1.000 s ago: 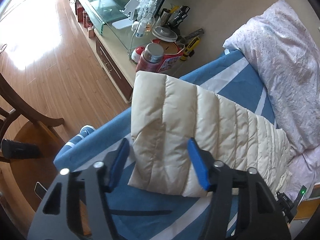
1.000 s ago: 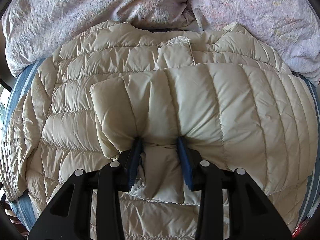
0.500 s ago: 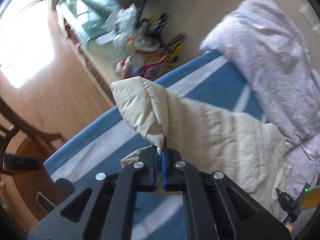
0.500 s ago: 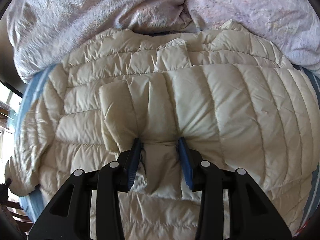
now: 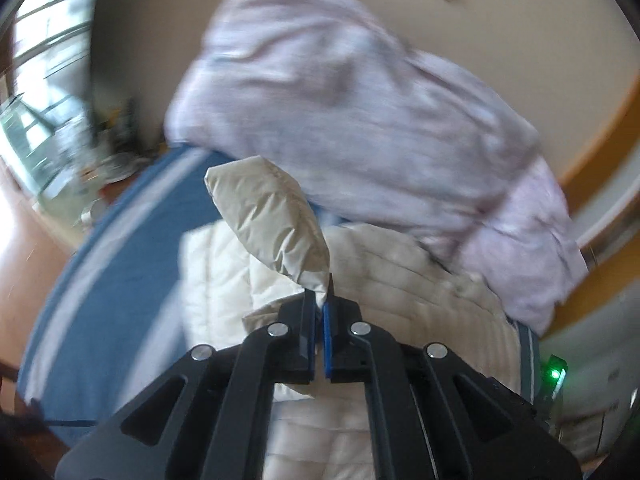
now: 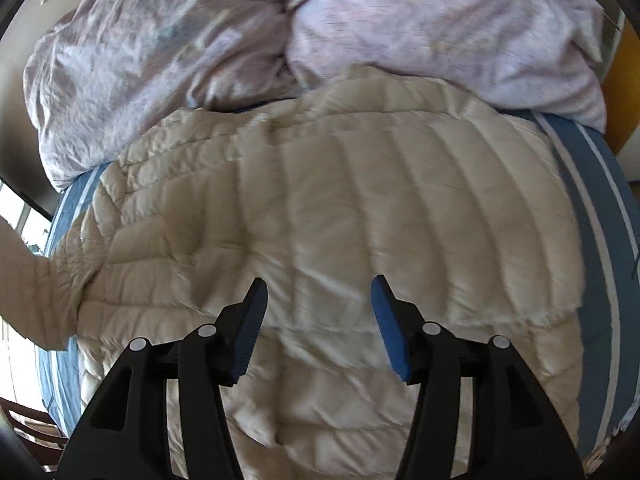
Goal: Fold large clothes
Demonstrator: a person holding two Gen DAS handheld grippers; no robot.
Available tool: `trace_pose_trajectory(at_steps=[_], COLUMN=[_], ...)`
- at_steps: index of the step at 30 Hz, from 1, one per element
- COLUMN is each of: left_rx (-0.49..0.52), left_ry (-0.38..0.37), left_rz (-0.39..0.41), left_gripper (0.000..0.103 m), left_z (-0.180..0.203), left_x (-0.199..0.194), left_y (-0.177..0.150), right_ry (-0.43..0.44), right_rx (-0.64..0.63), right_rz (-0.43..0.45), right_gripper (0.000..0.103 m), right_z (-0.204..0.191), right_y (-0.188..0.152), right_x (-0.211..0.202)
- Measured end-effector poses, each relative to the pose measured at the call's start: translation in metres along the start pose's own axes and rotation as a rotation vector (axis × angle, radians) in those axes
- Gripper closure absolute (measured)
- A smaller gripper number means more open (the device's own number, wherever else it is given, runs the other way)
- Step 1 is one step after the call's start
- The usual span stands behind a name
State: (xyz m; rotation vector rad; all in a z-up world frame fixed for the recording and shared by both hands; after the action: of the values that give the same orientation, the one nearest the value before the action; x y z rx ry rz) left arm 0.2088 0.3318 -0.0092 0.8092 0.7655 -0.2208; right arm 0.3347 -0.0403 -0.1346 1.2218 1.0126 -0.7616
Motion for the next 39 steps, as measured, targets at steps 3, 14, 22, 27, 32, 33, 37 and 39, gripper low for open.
trace_pose_trajectory(at_steps=[3,14,22,27,32,33,37,39], left_rx=[0.073,0.241,0.312,0.324,0.296,0.301,0.316,0.303], left_ry=[-0.051,-0.199,-0.215,-0.23,-0.255,-0.251,-0.165,-0.133], left_rz=[-0.046,-0.216,-0.312,-0.373,-0.346,-0.339,-0.313,-0.306], left_gripper=[0.1,0.1,0.1,0.094,0.046,0.046,0.046,0.046], left_z=[0.053,0.191,0.237,0.245,0.229,0.226,0.194,0.177], left_x=[0.029,0.101,0.145,0.161,0.148,0.146,0.141,0.14], left_y=[-0.009,-0.082,-0.121,-0.141,-0.134,-0.132,-0.12,-0.116], right_ry=[-0.017,-0.052,-0.062,-0.06,-0.036,-0.023,0.049,0.086], right_rx=[0.02,0.097,0.125,0.116,0.077,0.069,0.023,-0.009], right_rz=[0.006,0.023,0.021,0.031,0.064,0.072,0.1,0.096], right_gripper=[0.047,0.042,0.042,0.042,0.042,0.042,0.055,0.069], right_z=[0.024,0.088,0.109,0.108,0.089,0.083,0.05,0.03], right_y=[-0.006,-0.027,-0.034,-0.033,-0.022,-0.018,-0.006,-0.002], right_x=[-0.007,-0.022,-0.024,-0.025,-0.03,-0.031,-0.033,-0.03])
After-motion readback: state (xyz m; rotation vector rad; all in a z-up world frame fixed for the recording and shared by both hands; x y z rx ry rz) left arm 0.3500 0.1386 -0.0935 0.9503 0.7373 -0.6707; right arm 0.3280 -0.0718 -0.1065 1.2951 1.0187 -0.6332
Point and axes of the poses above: each gripper's, at about its wrist camera, not at the fingertips, and x roughly the way its jaws point, z to its right, y to its top, the point moved 6 cm from there along x, roughly the way its jaws point, and after that the axes turned 4 degrees about -y, right-handed, at the moved point
